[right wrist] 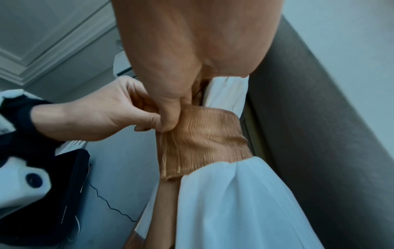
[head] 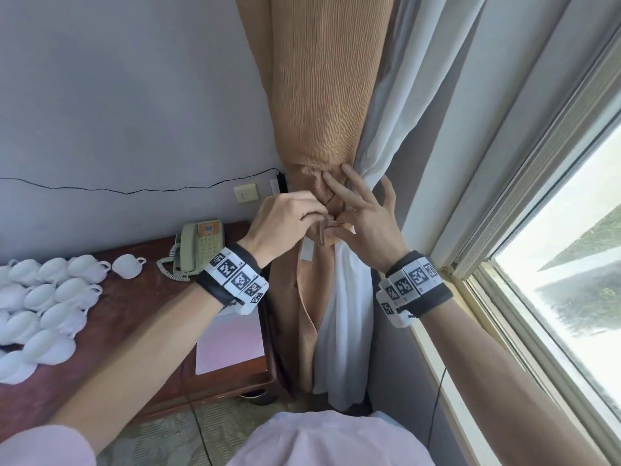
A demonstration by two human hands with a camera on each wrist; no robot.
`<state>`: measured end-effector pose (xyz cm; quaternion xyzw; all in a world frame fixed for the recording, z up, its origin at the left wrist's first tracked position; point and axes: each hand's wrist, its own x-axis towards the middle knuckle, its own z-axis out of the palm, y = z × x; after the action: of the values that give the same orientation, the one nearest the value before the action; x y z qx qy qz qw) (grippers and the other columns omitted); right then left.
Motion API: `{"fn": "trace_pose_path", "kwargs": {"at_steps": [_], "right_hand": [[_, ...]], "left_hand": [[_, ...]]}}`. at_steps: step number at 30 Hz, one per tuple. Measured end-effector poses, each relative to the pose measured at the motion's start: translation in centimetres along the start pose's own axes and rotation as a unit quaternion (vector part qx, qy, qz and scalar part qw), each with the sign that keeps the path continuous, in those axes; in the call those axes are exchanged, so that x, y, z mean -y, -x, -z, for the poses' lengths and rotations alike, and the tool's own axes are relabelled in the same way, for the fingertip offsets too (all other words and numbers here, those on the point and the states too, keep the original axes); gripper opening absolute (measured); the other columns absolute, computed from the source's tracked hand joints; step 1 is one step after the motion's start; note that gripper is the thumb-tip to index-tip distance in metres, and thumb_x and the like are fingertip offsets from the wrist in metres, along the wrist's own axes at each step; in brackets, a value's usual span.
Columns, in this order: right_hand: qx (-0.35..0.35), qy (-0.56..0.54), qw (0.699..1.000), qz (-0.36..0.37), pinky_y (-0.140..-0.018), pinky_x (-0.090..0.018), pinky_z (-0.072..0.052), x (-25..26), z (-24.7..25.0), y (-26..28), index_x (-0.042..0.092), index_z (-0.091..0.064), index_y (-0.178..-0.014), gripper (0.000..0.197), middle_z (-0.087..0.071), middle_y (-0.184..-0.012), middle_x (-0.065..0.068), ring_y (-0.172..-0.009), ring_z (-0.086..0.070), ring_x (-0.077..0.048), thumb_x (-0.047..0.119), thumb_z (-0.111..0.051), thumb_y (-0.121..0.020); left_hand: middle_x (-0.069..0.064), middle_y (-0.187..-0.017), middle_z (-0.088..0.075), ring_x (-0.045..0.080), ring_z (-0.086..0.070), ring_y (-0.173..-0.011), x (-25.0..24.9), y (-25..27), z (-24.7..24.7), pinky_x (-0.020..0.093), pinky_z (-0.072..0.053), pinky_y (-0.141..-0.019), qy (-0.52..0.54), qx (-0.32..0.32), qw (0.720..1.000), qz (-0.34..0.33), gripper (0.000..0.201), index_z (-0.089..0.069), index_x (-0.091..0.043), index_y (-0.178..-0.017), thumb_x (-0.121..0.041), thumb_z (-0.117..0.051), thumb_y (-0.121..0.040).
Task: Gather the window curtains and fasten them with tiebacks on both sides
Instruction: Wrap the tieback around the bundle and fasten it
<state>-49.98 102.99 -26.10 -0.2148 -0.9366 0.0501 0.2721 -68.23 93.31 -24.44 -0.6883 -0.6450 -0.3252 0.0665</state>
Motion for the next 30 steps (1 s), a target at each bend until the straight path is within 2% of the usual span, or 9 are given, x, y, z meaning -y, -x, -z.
{"fn": "trace_pose_path", "kwargs": {"at_steps": [4,8,10,15,18,19,21,24,30], "right_hand": [[0.005,-0.016,0.999,0.043,-0.122,-0.066,-0.016,0.2,0.2,1.6,0.029,-0.081,-0.086,0.021,-0.028,-0.171,0.011,-0.163,-0.010,-0.015,0.033,-0.066,-0.100],[-0.003,0.024,0.998,0.064,-0.122,-0.063,-0.019,0.1,0.4,2.5,0.027,-0.082,-0.090,0.028,-0.033,-0.169,0.009,-0.161,-0.018,-0.014,0.042,-0.060,-0.100],[-0.003,0.030,0.998,0.058,-0.123,-0.064,-0.016,0.1,0.7,2.3,0.030,-0.082,-0.091,0.029,-0.034,-0.168,0.009,-0.161,-0.019,-0.014,0.047,-0.059,-0.099],[0.031,-0.028,0.999,0.015,-0.124,-0.067,-0.002,0.3,0.9,1.8,0.039,-0.082,-0.096,0.021,-0.026,-0.171,0.015,-0.163,-0.006,-0.012,0.050,-0.064,-0.097],[0.017,-0.090,0.996,-0.018,-0.124,-0.068,0.002,0.5,0.3,1.7,0.039,-0.082,-0.095,0.016,-0.028,-0.170,0.016,-0.163,-0.004,-0.010,0.045,-0.068,-0.096],[0.002,-0.111,0.993,-0.030,-0.124,-0.067,0.001,0.7,0.0,1.8,0.036,-0.083,-0.094,0.015,-0.031,-0.169,0.016,-0.162,-0.005,-0.009,0.043,-0.069,-0.096],[-0.033,-0.145,0.988,-0.047,-0.124,-0.066,0.000,0.9,-0.7,1.9,0.031,-0.083,-0.093,0.015,-0.036,-0.167,0.015,-0.162,-0.007,-0.007,0.038,-0.070,-0.097],[-0.062,-0.158,0.984,-0.056,-0.123,-0.066,-0.002,1.1,-1.5,1.8,0.028,-0.083,-0.093,0.017,-0.041,-0.164,0.014,-0.161,-0.008,-0.004,0.037,-0.071,-0.097],[-0.074,-0.133,0.986,-0.061,-0.122,-0.070,-0.010,1.2,-1.8,1.6,0.026,-0.082,-0.090,0.019,-0.045,-0.162,0.014,-0.161,-0.018,-0.013,0.039,-0.069,-0.097]], "left_hand": [[-0.010,-0.094,-0.072,0.021,-0.072,-0.084,-1.1,-0.4,-0.3,0.040,-0.059,-0.069,-0.038,0.026,0.998,0.030,0.006,-0.080,-0.023,-0.094,-0.022,-0.075,-0.091],[-0.008,-0.091,-0.072,0.022,-0.071,-0.082,-1.0,-0.6,-0.7,0.041,-0.058,-0.066,-0.031,0.020,0.998,0.041,0.005,-0.081,-0.022,-0.093,-0.022,-0.079,-0.089],[-0.011,-0.090,-0.072,0.018,-0.070,-0.080,-1.1,-0.9,-0.7,0.039,-0.057,-0.066,-0.010,0.019,0.999,0.045,0.002,-0.081,-0.023,-0.089,-0.023,-0.080,-0.088],[-0.011,-0.085,-0.073,0.010,-0.069,-0.077,-1.5,-0.5,-0.6,0.032,-0.056,-0.070,0.054,0.025,0.998,0.032,0.003,-0.084,-0.019,-0.085,-0.016,-0.082,-0.085],[-0.008,-0.079,-0.072,0.000,-0.066,-0.074,-1.4,-0.2,0.1,0.016,-0.049,-0.071,0.113,0.029,0.992,0.053,0.004,-0.084,-0.014,-0.083,-0.010,-0.085,-0.082],[-0.009,-0.077,-0.071,-0.003,-0.064,-0.072,-1.3,-0.1,0.4,0.008,-0.043,-0.070,0.123,0.030,0.990,0.057,0.004,-0.084,-0.013,-0.083,-0.010,-0.086,-0.081],[-0.012,-0.075,-0.067,-0.009,-0.061,-0.070,-1.2,0.1,0.8,0.003,-0.038,-0.068,0.135,0.033,0.988,0.068,0.003,-0.084,-0.011,-0.083,-0.009,-0.086,-0.082],[-0.014,-0.076,-0.066,-0.012,-0.058,-0.068,-1.2,0.4,1.0,0.001,-0.036,-0.066,0.138,0.038,0.986,0.081,0.001,-0.084,-0.011,-0.085,-0.010,-0.084,-0.084],[0.000,-0.092,-0.075,-0.020,-0.054,-0.066,-1.2,0.7,1.5,-0.001,-0.035,-0.067,0.133,0.061,0.987,0.059,0.009,-0.082,-0.005,-0.094,-0.005,-0.073,-0.094]]}}
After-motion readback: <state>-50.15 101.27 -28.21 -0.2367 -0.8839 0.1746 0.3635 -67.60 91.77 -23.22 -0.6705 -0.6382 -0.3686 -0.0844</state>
